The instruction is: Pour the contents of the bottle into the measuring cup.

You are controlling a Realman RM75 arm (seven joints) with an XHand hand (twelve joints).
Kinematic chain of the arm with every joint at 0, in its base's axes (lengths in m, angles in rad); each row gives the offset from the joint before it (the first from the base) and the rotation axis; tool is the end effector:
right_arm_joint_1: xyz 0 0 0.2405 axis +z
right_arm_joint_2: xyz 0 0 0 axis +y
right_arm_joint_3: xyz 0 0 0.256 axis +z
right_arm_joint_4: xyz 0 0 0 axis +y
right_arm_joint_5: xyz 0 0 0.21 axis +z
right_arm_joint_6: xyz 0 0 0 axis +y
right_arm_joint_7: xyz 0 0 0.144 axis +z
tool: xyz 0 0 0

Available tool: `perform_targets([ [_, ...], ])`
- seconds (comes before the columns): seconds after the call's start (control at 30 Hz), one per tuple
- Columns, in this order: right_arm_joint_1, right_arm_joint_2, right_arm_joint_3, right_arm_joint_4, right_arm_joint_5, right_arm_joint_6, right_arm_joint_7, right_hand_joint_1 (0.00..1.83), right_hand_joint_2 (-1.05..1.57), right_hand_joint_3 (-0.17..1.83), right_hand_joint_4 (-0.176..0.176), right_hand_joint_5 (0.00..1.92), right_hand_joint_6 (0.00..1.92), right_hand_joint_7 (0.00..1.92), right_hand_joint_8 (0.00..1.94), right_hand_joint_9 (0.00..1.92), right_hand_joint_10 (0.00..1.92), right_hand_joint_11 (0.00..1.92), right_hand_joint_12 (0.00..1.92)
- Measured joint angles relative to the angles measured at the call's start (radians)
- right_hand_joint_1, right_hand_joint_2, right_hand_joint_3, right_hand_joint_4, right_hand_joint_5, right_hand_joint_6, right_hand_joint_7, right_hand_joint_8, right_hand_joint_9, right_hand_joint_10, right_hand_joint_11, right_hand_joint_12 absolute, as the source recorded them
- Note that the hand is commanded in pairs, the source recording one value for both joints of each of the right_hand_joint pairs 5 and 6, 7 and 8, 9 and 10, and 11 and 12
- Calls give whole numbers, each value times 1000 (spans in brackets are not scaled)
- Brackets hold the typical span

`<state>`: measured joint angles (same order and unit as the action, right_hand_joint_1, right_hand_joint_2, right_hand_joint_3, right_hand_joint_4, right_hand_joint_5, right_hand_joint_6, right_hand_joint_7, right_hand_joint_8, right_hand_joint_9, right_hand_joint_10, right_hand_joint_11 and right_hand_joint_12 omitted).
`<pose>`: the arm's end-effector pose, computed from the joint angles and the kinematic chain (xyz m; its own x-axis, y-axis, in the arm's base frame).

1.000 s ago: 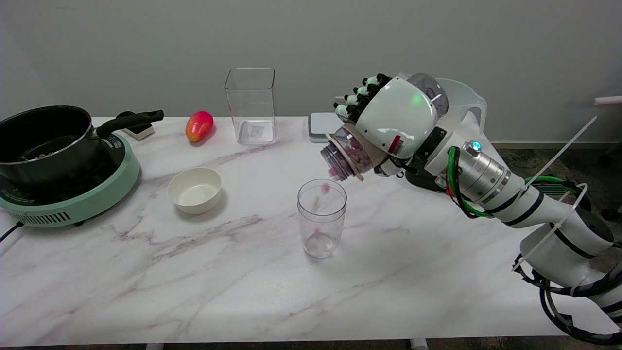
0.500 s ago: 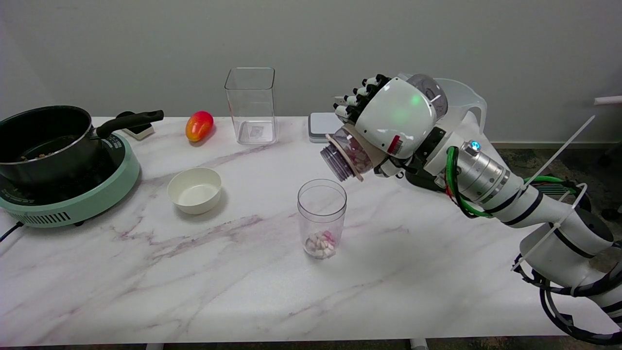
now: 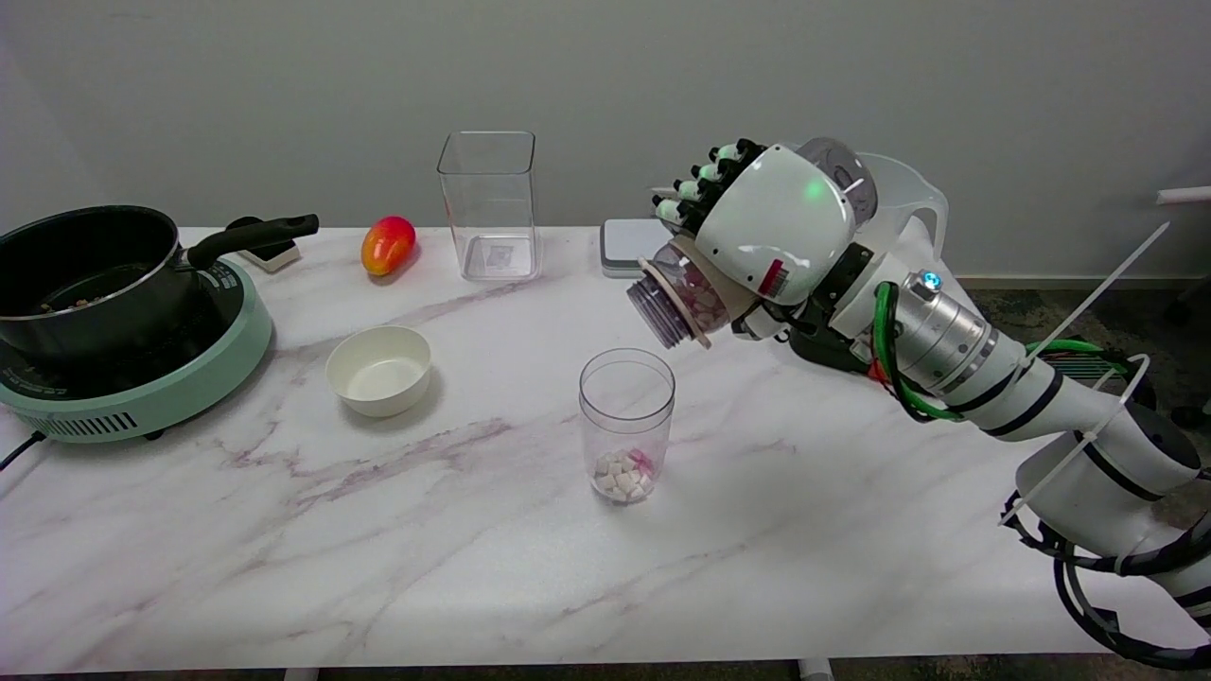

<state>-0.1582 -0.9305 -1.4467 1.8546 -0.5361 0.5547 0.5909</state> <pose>-0.1279 -0.2868 0.2995 0.7081 0.5746 -0.4104 0.6332 -0.2595 0.7292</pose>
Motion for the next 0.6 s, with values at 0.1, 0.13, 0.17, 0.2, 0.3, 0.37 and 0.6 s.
perform_targets([
  [0.1, -1, 0, 3, 1, 0, 4, -4, 1368, 1466, 258, 0, 1920, 1920, 1920, 1920, 1679, 1679, 1310, 1310],
  [0.13, -2, 0, 4, 1, 0, 5, -5, 1368, 1466, 258, 0, 1920, 1920, 1920, 1920, 1679, 1679, 1310, 1310],
  [0.17, -2, 0, 5, 1, 0, 7, -6, 1368, 1466, 257, 0, 1920, 1920, 1920, 1920, 1679, 1679, 1310, 1310],
  [0.2, -2, 0, 6, 1, 0, 8, -6, 1368, 1467, 257, 0, 1920, 1920, 1920, 1920, 1679, 1679, 1310, 1310],
  [0.3, -3, -1, 12, 1, 0, 12, -9, 1367, 1468, 255, 0, 1920, 1920, 1920, 1920, 1679, 1679, 1310, 1310],
  [0.37, -4, 0, 15, 1, 0, 15, -10, 1366, 1468, 254, 0, 1920, 1920, 1920, 1920, 1679, 1679, 1310, 1310],
  [0.6, -4, 23, 22, 1, -2, 21, -11, 1367, 1464, 257, 0, 1920, 1920, 1920, 1920, 1678, 1678, 1309, 1309],
])
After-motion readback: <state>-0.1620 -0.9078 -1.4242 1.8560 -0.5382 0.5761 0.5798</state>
